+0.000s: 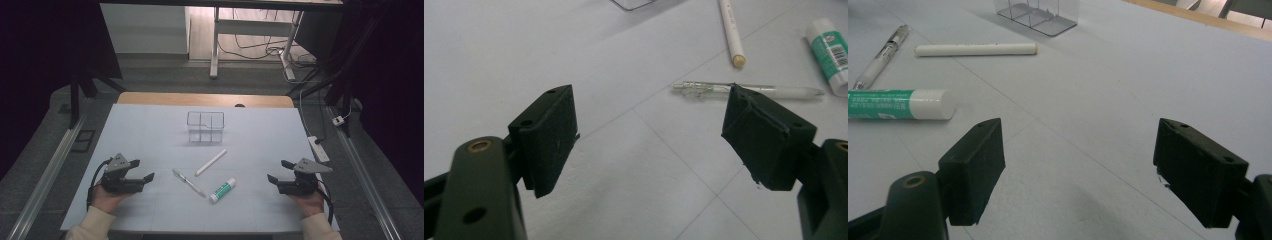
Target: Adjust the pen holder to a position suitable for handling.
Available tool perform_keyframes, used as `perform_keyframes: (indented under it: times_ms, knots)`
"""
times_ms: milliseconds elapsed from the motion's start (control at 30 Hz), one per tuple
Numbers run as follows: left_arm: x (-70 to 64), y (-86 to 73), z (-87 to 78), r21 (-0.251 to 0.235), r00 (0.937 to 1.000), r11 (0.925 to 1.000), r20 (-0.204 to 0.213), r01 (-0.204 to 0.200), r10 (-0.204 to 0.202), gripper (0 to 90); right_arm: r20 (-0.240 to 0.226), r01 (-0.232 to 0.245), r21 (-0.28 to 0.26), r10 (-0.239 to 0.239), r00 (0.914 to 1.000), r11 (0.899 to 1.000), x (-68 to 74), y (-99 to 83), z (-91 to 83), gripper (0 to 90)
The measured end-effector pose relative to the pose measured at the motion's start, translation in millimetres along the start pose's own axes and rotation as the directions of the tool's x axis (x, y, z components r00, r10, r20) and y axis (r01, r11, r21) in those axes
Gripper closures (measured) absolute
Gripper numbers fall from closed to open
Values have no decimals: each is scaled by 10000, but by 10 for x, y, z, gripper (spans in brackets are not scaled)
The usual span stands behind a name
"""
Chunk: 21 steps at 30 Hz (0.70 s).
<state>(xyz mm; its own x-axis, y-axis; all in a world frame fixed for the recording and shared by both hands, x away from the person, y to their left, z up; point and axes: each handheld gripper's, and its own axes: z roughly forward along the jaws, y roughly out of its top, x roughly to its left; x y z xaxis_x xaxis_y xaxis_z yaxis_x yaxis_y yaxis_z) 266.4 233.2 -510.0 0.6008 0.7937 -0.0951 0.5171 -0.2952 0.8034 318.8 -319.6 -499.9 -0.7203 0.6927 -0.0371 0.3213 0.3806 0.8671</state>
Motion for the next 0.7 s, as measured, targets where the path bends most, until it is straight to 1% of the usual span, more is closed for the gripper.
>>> perform_keyframes:
  times_ms: [100, 200, 267, 367, 467, 500, 533, 600, 633, 667, 700]
  knots:
    - [0, -2, -3, 8, 10000, 10000, 8, -39, 39, 223, 156, 102, 95, -103, 9998, 9999, 4, -3, 0, 205]
    - [12, -5, -10, -11, 10000, 10000, 69, -21, 21, 226, 8, 21, -26, -21, 10000, 10000, -2, -11, 7, 208]
    - [26, -3, 2, 36, 10000, 10000, 76, -20, 20, 227, -87, -73, 8, 73, 9999, 10000, -17, -19, 15, 208]
    - [30, -3, 8, 71, 10000, 10000, 80, -41, 41, 227, -82, -52, 100, 53, 10000, 9999, -32, -33, 30, 209]
    - [37, -9, 0, 56, 9999, 9999, 55, -145, 144, 228, -73, -84, 59, 84, 9999, 9999, -38, -33, 50, 214]
    - [37, -9, 0, 56, 9999, 9999, 55, -145, 144, 229, -61, -64, 120, 65, 10000, 9999, -41, -31, 53, 214]
    - [30, 2, -16, -38, 9998, 9999, 72, -161, 162, 230, -78, -60, 130, 61, 10000, 9999, -42, -30, 56, 215]
    - [20, 10, -25, -67, 9997, 9997, 48, -232, 232, 231, -111, -60, 96, 61, 9999, 9999, -36, -28, 59, 217]
    - [10, 30, -38, -107, 9994, 9994, 75, -332, 333, 233, -121, -40, 96, 41, 9999, 9999, -31, -26, 59, 217]
    - [10, 30, -38, -107, 9994, 9994, 75, -332, 333, 234, -111, 11, 147, -10, 9999, 9999, -26, -23, 56, 217]
    - [2, 49, -39, -75, 9989, 9989, 48, -456, 457, 233, -111, -7, 67, 7, 9999, 10000, -20, -26, 58, 218]
